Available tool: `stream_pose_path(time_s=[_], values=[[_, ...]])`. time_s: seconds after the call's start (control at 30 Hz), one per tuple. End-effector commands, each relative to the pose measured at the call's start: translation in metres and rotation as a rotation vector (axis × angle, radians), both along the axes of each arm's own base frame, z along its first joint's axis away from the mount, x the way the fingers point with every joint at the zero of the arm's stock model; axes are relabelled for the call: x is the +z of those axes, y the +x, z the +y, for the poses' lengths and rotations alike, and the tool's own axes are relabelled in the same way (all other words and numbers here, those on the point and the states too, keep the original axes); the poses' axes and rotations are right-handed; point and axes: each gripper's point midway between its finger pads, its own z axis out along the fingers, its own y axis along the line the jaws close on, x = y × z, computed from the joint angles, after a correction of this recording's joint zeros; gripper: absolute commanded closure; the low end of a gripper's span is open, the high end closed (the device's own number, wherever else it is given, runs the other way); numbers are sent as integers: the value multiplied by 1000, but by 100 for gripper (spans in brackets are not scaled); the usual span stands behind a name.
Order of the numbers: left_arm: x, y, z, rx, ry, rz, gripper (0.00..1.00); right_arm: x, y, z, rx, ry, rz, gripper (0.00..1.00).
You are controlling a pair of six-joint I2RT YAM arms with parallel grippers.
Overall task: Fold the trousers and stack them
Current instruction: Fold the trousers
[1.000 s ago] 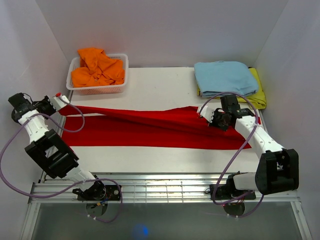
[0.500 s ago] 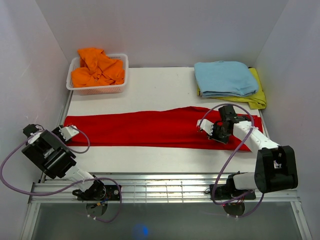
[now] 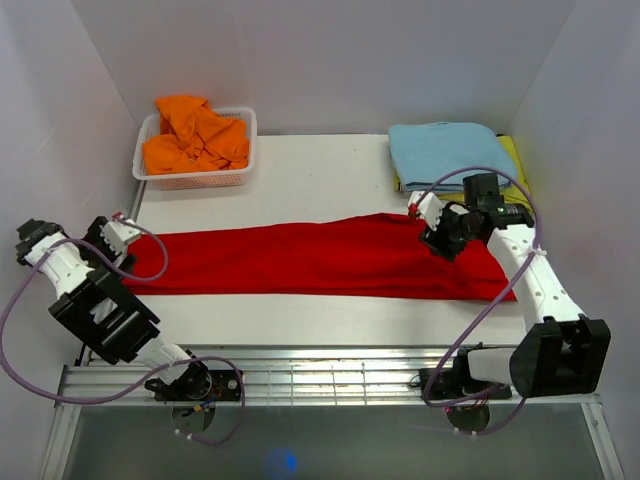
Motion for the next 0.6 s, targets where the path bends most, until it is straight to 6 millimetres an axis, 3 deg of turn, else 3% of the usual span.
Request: stream_pose_path(time_s=[0.0,0.07,0.17,0.27,0.33,0.43,0.57], values=[[9,11,-79,40,-233,15,8,9,4,13,-89,140,90,45],[-3,21,-104,37,-262,46,10,-5,8,15,-100,143,141,54],[-28,26,-124,114,-339,112,14,-32,16,7,-152,93,194,62],[-50,25,-127,180,-392,195,19,-58,9,-5,-149,20,222,69],[-57,24,-124,189,-387,222,21,-80,-9,-12,-140,-19,261,71],[-47,25,-134,134,-409,203,20,-104,-42,-15,-120,-37,344,77],[-19,28,-182,-18,-444,186,18,-119,-82,-1,-54,-28,413,78]])
